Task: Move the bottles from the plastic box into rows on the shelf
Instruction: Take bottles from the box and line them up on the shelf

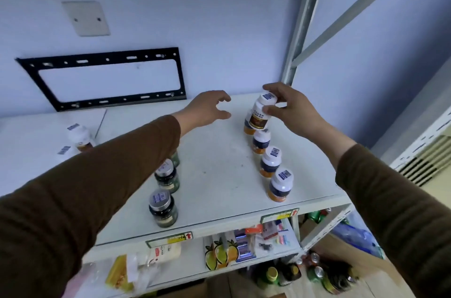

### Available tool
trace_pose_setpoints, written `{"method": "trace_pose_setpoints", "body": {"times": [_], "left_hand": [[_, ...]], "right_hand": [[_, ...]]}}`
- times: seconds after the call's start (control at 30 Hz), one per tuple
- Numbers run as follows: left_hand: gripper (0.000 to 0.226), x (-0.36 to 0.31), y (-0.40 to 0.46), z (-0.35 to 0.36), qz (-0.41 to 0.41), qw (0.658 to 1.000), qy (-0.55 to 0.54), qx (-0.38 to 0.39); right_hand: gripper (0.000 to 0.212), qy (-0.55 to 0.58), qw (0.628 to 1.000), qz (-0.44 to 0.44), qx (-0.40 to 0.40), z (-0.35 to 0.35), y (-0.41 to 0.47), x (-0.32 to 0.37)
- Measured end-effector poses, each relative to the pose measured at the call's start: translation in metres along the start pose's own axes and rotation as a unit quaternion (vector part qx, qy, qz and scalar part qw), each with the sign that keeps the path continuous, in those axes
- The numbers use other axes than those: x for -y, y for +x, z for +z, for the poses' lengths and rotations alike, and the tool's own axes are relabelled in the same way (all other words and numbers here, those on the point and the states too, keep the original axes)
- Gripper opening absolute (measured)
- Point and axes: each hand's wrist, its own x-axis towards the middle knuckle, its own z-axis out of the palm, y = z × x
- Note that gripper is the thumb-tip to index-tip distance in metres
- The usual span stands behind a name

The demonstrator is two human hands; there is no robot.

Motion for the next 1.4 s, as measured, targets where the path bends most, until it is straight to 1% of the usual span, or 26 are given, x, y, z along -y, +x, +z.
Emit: {"method": "trace_pose_setpoints", "body": {"times": [0.1,0.27,0.43,0.6,0.77,0.93,1.1,1.23,1.4], "left_hand": [[0.044,0.012,-0.037,-0.037,0.001,0.998,0.056,-0.013],[0.043,0.039,-0.1,-0.087,-0.019,0.993,0.103,-0.048],[0.044,0.065,-0.156,-0.133,-0.033,0.987,0.139,-0.067],[0.041,0.099,-0.202,-0.175,-0.051,0.985,0.139,-0.091],[0.04,0.146,-0.235,-0.21,-0.065,0.987,0.108,-0.102],[0.041,0.201,-0.256,-0.237,-0.044,0.989,0.086,-0.113],[0.041,0.248,-0.257,-0.247,-0.037,0.993,0.052,-0.097],[0.04,0.277,-0.25,-0.248,-0.036,0.995,0.017,-0.09],[0.04,0.305,-0.239,-0.245,-0.053,0.995,0.006,-0.08]], "right_hand": [[0.043,-0.001,0.999,-0.023,0.024,0.019,0.008,0.02],[0.041,0.028,0.994,-0.078,0.067,0.063,0.023,0.062],[0.041,0.035,0.986,-0.124,0.107,0.109,0.032,0.108],[0.04,0.035,0.98,-0.139,0.136,0.159,0.04,0.156],[0.039,0.02,0.982,-0.132,0.136,0.213,0.05,0.195],[0.04,-0.021,0.986,-0.111,0.124,0.268,0.064,0.218],[0.04,-0.06,0.99,-0.063,0.115,0.312,0.086,0.226],[0.04,-0.117,0.986,-0.054,0.102,0.341,0.108,0.228],[0.039,-0.188,0.973,-0.051,0.127,0.376,0.14,0.229]]}}
